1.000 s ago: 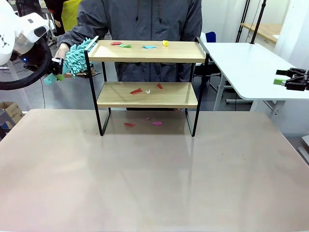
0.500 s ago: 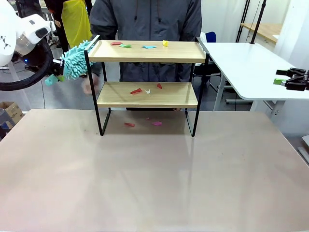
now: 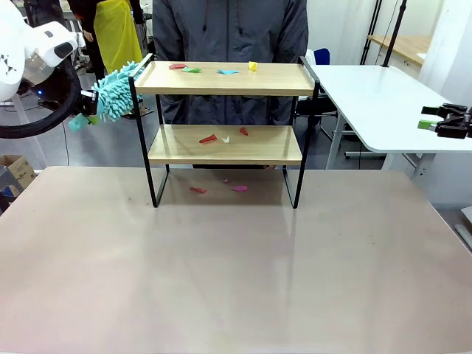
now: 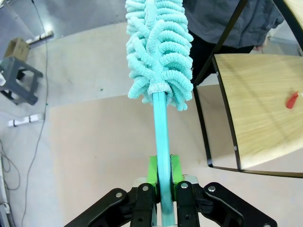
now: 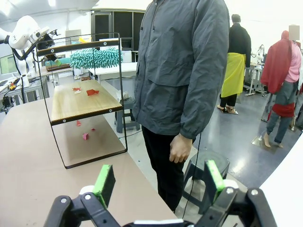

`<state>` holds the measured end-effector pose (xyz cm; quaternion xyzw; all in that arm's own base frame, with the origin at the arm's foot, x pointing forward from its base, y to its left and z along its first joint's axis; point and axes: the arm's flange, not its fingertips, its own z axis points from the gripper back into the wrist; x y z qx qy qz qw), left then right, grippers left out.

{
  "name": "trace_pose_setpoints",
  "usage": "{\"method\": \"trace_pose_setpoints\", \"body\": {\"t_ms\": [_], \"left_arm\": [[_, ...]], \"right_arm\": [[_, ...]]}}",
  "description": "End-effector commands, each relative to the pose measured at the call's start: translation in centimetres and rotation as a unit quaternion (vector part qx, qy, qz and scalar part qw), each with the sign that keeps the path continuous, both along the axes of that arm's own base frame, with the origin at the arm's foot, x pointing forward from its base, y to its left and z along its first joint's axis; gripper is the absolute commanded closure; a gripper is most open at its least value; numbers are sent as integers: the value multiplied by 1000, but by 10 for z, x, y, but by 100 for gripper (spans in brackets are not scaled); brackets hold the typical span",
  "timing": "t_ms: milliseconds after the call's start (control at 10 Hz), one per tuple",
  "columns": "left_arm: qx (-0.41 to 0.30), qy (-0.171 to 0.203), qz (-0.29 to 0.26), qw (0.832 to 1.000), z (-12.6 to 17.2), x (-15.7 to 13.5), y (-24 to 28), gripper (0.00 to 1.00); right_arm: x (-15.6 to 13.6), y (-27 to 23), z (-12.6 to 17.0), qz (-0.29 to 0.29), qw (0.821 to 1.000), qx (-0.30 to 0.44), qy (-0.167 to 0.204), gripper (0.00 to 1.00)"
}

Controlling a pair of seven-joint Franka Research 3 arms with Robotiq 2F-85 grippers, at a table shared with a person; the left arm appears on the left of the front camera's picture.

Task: Clean the shelf.
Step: Clean the specific section of the Shelf indicated by the human with the Duster.

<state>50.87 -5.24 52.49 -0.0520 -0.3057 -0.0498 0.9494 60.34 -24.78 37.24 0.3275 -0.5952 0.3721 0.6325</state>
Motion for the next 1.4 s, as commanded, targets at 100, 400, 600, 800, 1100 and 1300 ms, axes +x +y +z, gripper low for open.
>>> {"method": "trace_pose_setpoints", "body": {"t_ms": [100,400,600,800,1100,1300], "left_arm": [[31,24,-8,999,12,-21,18,87],[135,123,-90,979,53,-98,49,87],[194,205,-177,943,73,-132,49,87],[235,250,-246,907,92,-165,45,87],[277,272,-396,832,97,-193,29,87],[294,281,-455,792,92,-199,15,87]], "right_arm": [[0,1,2,2,1000,-1,-1,0],[0,1,2,2,1000,-1,-1,0],[0,1,2,2,1000,-1,-1,0],[0,1,2,2,1000,-1,-1,0],[0,1,2,2,1000,-1,-1,0],[0,1,2,2,1000,-1,-1,0]]}}
